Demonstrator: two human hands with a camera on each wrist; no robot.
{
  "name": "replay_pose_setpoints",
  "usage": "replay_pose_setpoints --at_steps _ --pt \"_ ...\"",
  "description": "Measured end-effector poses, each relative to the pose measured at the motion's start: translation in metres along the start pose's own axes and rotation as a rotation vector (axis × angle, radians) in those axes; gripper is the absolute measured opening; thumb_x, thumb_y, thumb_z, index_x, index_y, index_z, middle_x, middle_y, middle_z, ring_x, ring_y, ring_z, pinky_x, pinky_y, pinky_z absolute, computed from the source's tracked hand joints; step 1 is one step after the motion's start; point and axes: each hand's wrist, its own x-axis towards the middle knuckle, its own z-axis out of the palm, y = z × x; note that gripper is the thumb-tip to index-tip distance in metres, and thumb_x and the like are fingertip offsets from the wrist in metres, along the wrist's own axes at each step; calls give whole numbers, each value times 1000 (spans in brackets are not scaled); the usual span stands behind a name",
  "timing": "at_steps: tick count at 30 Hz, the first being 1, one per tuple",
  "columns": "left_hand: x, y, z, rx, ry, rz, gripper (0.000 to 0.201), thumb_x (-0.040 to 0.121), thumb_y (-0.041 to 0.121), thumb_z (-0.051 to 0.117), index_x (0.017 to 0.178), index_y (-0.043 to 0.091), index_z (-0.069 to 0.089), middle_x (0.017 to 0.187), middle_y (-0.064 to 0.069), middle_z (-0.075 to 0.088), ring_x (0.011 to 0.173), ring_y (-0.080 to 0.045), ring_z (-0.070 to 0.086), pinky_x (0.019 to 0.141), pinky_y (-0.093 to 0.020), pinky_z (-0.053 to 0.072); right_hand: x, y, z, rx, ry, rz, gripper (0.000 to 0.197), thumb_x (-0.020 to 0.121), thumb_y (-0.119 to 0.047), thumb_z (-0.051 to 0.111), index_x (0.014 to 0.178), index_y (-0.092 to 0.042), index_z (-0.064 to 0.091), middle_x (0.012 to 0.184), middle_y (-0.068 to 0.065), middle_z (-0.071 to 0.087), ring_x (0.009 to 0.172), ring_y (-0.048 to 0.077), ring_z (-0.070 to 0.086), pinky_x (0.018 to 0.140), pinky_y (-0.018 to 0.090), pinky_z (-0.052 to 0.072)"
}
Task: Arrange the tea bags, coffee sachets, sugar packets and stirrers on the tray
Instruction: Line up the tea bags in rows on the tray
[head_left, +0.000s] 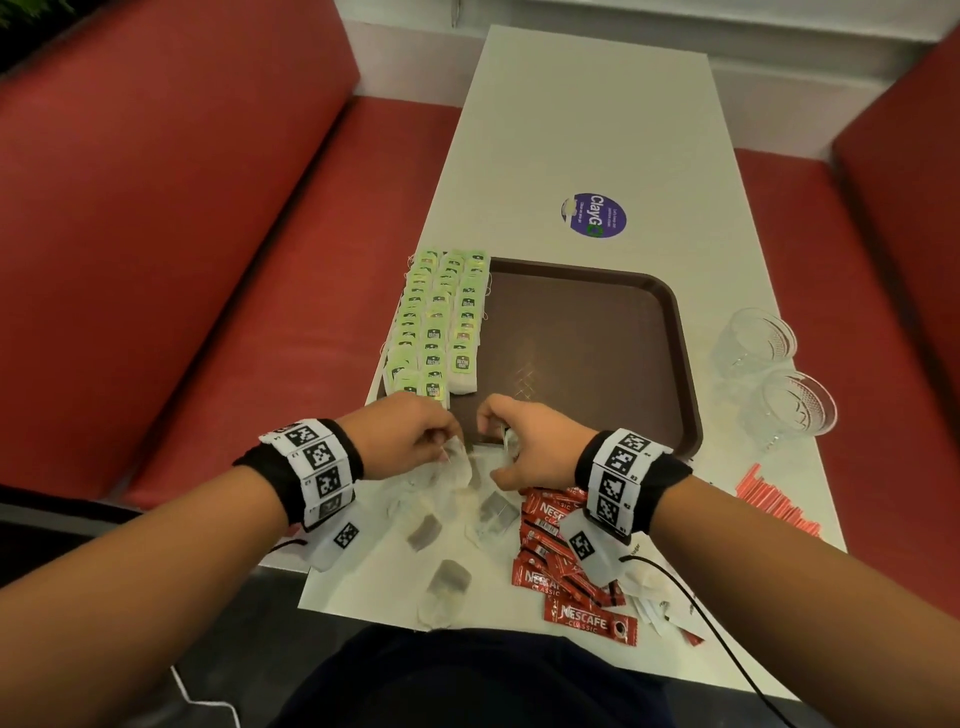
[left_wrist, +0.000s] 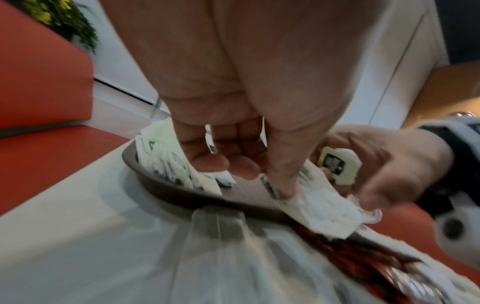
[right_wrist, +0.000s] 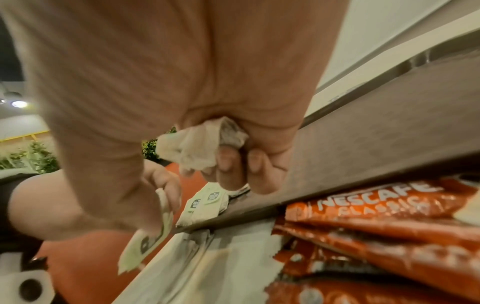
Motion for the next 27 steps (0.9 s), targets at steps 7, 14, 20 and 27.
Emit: replay_pose_setpoints --at_steps 7,14,20,27 --pt "18 -5 -13 -127 4 -70 7 95 27 64 99 20 64 85 17 54 76 -4 52 70 -23 40 9 -4 -7 -83 187 -251 46 78 -11 75 119 -26 62 96 -8 57 83 10 53 73 21 45" --pt "27 0 -18 -187 174 -38 16 93 21 65 105 33 66 85 18 65 60 -4 54 58 -13 38 24 5 -15 -135 329 -253 7 88 -19 71 90 -13 69 85 -5 51 77 19 53 69 32 41" --pt "33 12 -28 -154 414 60 22 94 44 58 97 26 70 83 15 63 71 -1 55 66 -21 44 25 14 -24 69 434 -117 11 87 -20 73 84 -23 63 83 -12 55 75 7 52 70 18 39" --pt "46 15 -33 -58 471 101 3 92 25 69 95 25 70 73 26 52 69 11 51 64 -9 32 32 16 -24 190 460 -70 13 86 -27 75 90 -17 69 77 -15 53 70 -3 50 62 8 34"
